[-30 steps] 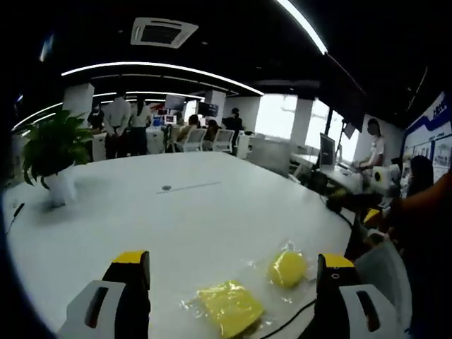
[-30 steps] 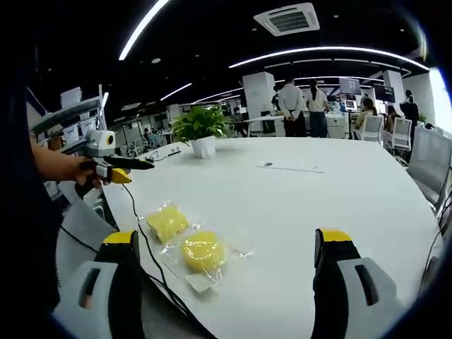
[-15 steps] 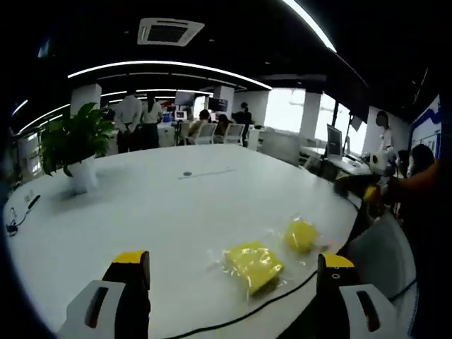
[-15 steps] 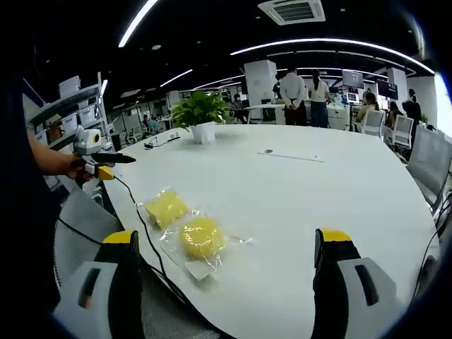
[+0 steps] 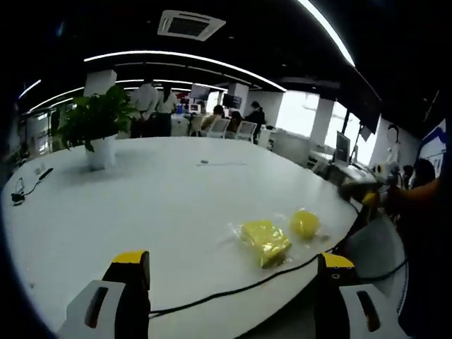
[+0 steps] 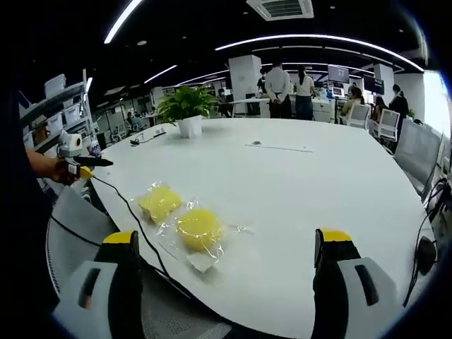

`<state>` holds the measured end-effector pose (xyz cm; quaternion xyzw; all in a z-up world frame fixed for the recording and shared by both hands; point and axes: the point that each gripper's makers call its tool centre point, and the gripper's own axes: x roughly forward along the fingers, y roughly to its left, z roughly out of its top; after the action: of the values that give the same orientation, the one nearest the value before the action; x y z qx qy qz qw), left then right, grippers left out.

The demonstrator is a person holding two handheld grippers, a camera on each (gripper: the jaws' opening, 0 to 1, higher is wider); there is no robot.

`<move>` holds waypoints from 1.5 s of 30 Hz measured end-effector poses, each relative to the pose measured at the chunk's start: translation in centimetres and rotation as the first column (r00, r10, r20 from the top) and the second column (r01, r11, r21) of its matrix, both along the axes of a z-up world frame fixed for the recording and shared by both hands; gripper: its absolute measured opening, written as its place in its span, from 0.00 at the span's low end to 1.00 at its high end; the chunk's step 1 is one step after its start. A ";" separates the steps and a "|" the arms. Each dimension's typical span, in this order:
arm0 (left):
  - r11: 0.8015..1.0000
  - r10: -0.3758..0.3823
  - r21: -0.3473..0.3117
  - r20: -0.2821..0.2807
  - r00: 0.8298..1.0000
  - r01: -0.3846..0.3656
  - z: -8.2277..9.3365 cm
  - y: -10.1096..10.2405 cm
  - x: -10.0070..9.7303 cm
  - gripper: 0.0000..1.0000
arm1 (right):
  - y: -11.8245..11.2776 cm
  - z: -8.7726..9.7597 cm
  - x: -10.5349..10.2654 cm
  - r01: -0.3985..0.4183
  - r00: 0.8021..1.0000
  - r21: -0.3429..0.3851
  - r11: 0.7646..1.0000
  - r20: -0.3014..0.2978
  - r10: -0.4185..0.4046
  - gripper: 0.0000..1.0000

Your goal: Compare the silicone blocks by pressing each to a similar depth, holding the contact briefly, and releasing to observe deformation and rebound differences across the visible hardness samples.

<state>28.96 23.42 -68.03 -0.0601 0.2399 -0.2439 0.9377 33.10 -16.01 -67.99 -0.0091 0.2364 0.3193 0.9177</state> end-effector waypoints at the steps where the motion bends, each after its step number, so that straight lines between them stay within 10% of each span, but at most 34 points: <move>1: 1.000 0.000 0.004 0.000 1.000 0.000 0.1 0.1 -0.3 1.00 | 0.1 0.1 -0.1 -0.002 1.000 -0.001 1.000 0.002 0.002 0.97; 11: 0.999 -0.033 0.039 0.028 0.999 0.032 0.6 -1.1 0.9 1.00 | 0.2 -0.6 -0.9 -0.027 1.000 -0.051 0.998 0.000 0.027 0.97; 20: 0.998 -0.040 0.045 0.055 0.998 0.037 1.6 -2.1 1.7 1.00 | 0.8 -0.8 -0.4 -0.052 0.997 0.053 0.997 -0.058 0.055 0.97; 45: 0.999 0.004 0.047 0.059 0.998 -0.007 1.6 -2.3 1.6 1.00 | -0.1 -1.1 1.5 -0.071 0.997 -0.042 0.997 0.017 0.072 0.97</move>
<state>30.58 21.14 -66.43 -0.0311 0.2176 -0.2371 0.9463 34.63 -16.07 -69.09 -0.0396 0.2342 0.3470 0.9073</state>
